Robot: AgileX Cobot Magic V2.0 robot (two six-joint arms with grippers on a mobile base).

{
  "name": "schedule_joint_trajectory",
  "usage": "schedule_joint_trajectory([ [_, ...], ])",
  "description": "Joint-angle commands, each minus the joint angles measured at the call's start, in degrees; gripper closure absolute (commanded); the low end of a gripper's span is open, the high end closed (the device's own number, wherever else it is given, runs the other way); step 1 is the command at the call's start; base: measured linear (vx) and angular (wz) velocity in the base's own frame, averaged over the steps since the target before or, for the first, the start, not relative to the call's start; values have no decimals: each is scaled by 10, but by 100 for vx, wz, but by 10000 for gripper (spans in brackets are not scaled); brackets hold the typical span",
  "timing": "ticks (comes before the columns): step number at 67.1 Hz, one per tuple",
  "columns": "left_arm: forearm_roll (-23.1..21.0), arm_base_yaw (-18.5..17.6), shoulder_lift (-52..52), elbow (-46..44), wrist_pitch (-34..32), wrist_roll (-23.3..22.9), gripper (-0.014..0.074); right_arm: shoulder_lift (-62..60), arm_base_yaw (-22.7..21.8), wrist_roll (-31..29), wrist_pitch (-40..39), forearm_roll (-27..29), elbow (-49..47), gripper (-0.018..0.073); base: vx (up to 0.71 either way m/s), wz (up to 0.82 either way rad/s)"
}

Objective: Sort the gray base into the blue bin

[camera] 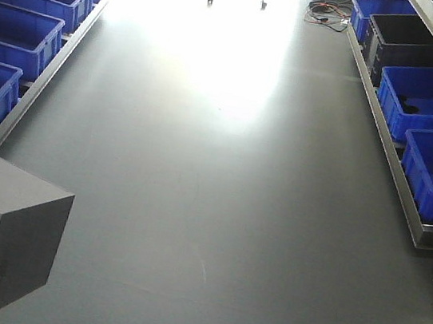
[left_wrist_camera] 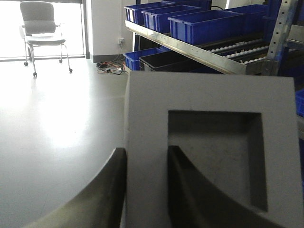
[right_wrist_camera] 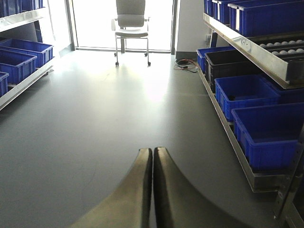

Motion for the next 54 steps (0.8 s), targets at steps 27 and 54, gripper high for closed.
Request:
schedule_joint_trajectory([
  [27,2,-5,3,-19,-67,-2,603,-4,2,-4,-43,-5,3,564,41,19],
  [54,2,-5,3,-19,-67,-2,603,-4,2,-4,-43,-5,3,564,35,77],
])
